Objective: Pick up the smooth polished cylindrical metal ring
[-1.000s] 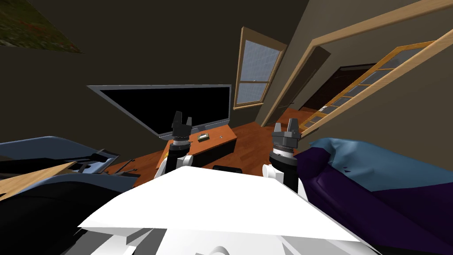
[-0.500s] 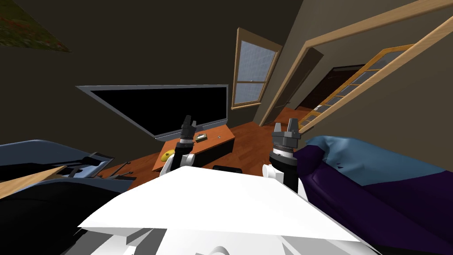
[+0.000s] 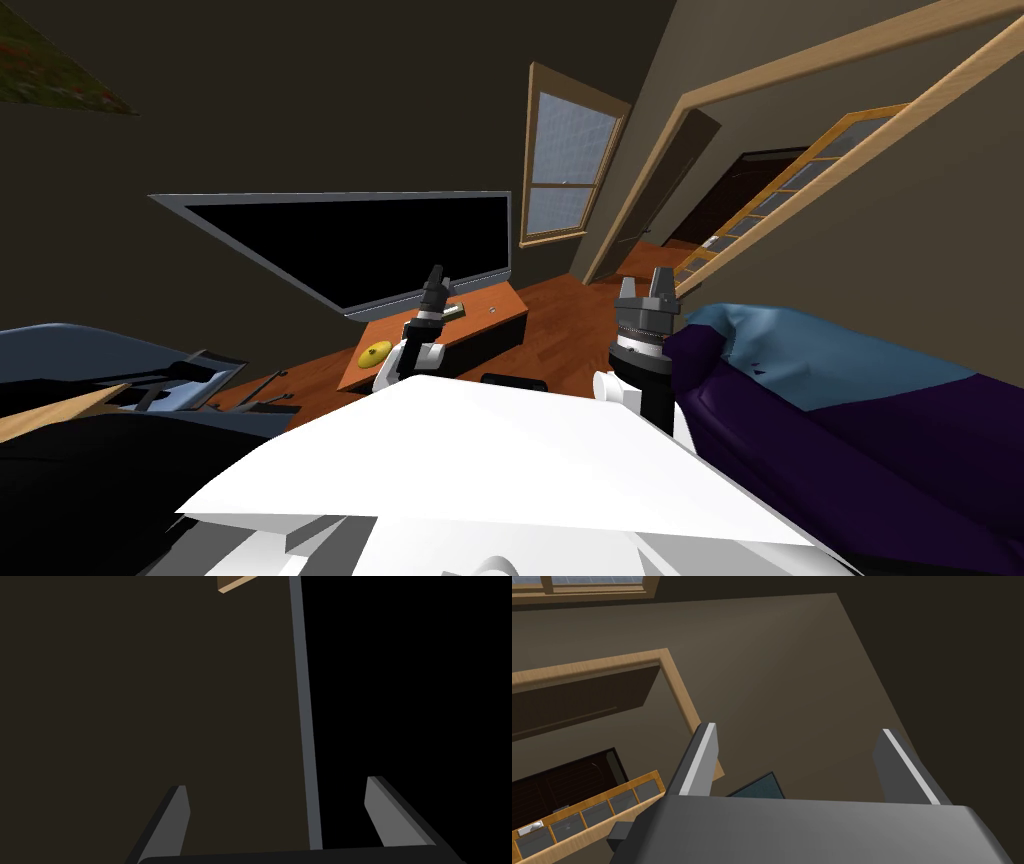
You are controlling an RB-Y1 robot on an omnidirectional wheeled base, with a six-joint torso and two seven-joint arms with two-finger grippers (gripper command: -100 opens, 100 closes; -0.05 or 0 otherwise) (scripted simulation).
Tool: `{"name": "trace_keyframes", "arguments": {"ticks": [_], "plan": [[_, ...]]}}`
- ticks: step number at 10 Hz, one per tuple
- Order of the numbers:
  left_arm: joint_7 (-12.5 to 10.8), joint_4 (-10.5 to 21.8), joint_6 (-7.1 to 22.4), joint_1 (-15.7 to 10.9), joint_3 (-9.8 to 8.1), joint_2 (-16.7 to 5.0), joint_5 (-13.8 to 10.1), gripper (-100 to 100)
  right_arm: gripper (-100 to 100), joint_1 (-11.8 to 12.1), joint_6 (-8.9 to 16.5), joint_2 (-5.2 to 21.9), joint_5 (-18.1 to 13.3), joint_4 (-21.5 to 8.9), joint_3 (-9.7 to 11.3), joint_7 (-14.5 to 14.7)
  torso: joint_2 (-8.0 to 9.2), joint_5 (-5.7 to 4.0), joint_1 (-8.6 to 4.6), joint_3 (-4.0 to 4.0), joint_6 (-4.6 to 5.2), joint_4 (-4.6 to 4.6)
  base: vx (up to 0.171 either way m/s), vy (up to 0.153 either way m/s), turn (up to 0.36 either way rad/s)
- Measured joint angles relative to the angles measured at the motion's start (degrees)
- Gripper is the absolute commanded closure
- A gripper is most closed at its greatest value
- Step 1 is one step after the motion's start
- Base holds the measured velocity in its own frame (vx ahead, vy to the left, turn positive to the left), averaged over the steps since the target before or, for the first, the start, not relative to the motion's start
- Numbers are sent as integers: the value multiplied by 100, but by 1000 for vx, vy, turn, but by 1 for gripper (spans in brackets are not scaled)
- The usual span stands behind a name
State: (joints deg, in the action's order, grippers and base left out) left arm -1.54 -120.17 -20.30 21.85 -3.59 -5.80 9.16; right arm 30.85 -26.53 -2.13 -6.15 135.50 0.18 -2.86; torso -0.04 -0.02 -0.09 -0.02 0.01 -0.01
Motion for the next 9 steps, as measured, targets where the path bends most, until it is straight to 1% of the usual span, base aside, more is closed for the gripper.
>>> {"name": "trace_keyframes", "arguments": {"ticks": [1,2,4,5,6,8,9], "plan": [[45,228,108,-140,13,10,42,-100,0,0,0,0,0,0,0,0,-3,-1,-4,-2,0,-1,12,-30,-27],[49,335,192,-178,0,-26,42,-100,0,0,0,0,0,0,0,0,-2,-1,-2,-1,-2,-1,14,-31,-45],[77,664,342,-341,-10,-49,70,-100,0,0,0,0,0,0,0,0,-1,0,0,-1,-2,-1,8,-22,-40],[99,769,465,-385,13,-59,92,-100,0,0,0,0,0,0,0,0,0,0,1,0,-1,0,5,-15,-33],[89,882,546,-442,-12,-110,80,-100,0,0,0,0,0,0,0,0,1,0,4,0,-2,0,6,-23,-56],[92,1157,770,-648,-32,-178,85,-100,0,0,0,0,0,0,0,0,0,0,2,0,-2,0,10,-23,-46],[132,1364,859,-795,-21,-158,113,-100,0,0,0,0,0,0,0,0,-2,0,0,-1,-1,-1,11,-18,-33]]}}
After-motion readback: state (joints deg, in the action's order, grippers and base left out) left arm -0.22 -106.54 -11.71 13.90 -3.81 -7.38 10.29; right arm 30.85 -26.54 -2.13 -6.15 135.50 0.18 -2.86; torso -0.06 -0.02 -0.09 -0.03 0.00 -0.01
